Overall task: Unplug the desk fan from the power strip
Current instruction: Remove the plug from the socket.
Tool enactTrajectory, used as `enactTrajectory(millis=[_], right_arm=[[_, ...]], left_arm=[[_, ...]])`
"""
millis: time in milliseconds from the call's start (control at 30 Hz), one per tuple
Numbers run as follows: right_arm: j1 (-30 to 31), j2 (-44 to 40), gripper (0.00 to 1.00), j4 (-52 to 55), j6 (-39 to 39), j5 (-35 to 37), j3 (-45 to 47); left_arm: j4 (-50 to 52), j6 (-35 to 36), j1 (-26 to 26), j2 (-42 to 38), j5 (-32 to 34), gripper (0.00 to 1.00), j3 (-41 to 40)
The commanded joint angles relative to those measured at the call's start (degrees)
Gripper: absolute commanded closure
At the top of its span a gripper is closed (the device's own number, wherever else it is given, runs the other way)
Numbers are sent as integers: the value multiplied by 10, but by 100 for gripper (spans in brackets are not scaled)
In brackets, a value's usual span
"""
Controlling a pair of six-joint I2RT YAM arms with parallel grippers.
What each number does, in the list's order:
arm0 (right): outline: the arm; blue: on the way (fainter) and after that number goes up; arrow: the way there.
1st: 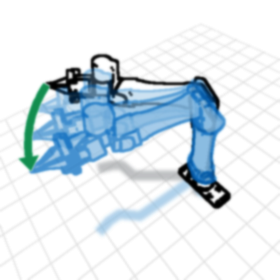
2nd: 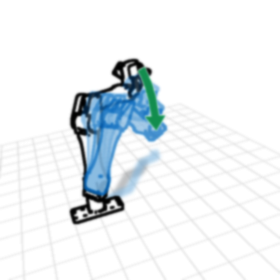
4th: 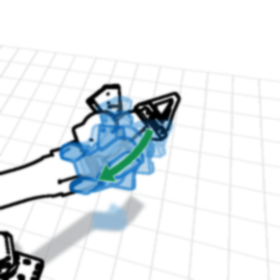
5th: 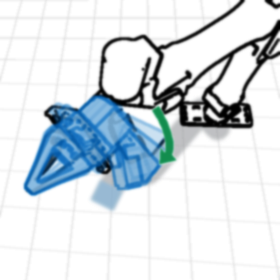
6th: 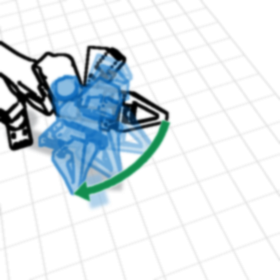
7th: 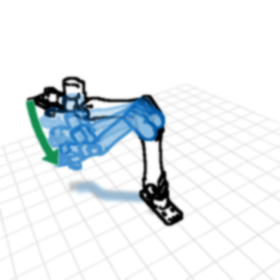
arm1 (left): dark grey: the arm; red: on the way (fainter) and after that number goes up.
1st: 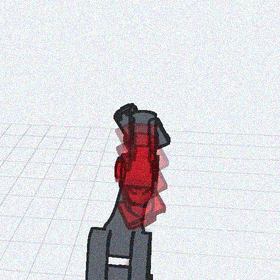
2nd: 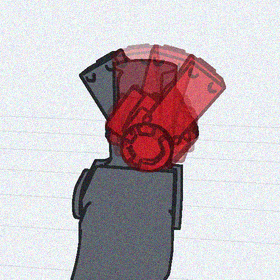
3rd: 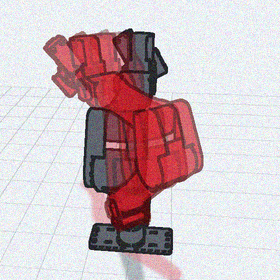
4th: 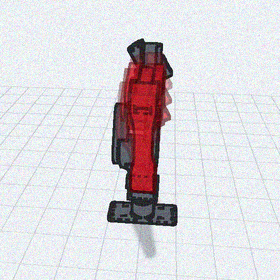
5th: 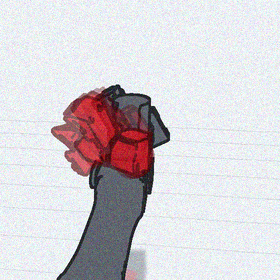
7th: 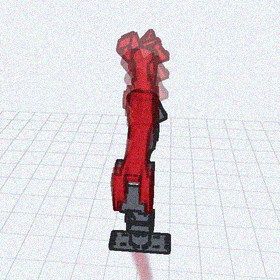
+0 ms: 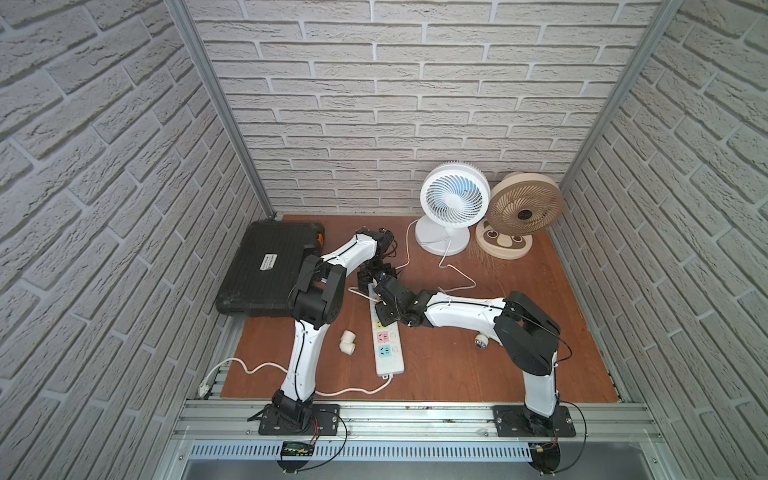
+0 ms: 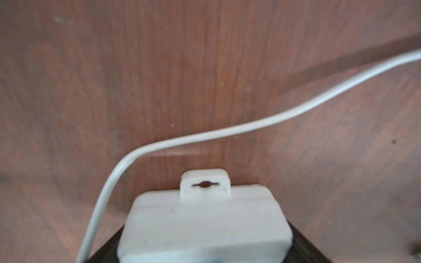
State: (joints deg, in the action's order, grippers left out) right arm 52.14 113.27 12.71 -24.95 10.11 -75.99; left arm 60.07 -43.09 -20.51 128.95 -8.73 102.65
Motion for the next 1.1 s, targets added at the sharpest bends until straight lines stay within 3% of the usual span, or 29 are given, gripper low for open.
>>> enactTrajectory(millis=[0,233,667,1067], right_arm=[[3,16,68,7,2,26,-15],[5,20,85,13,-1,34,-21],[53,64,95,101,36,168,-110],[57,63,97,96,29,156,-114]], left_arm=[[32,-11,3,60,-32,100,-28],[34,-10,3,65,-34,100,-24],[35,-9,3,69,-34,100,-19],[35,-6,3,64,-29,100,-22]])
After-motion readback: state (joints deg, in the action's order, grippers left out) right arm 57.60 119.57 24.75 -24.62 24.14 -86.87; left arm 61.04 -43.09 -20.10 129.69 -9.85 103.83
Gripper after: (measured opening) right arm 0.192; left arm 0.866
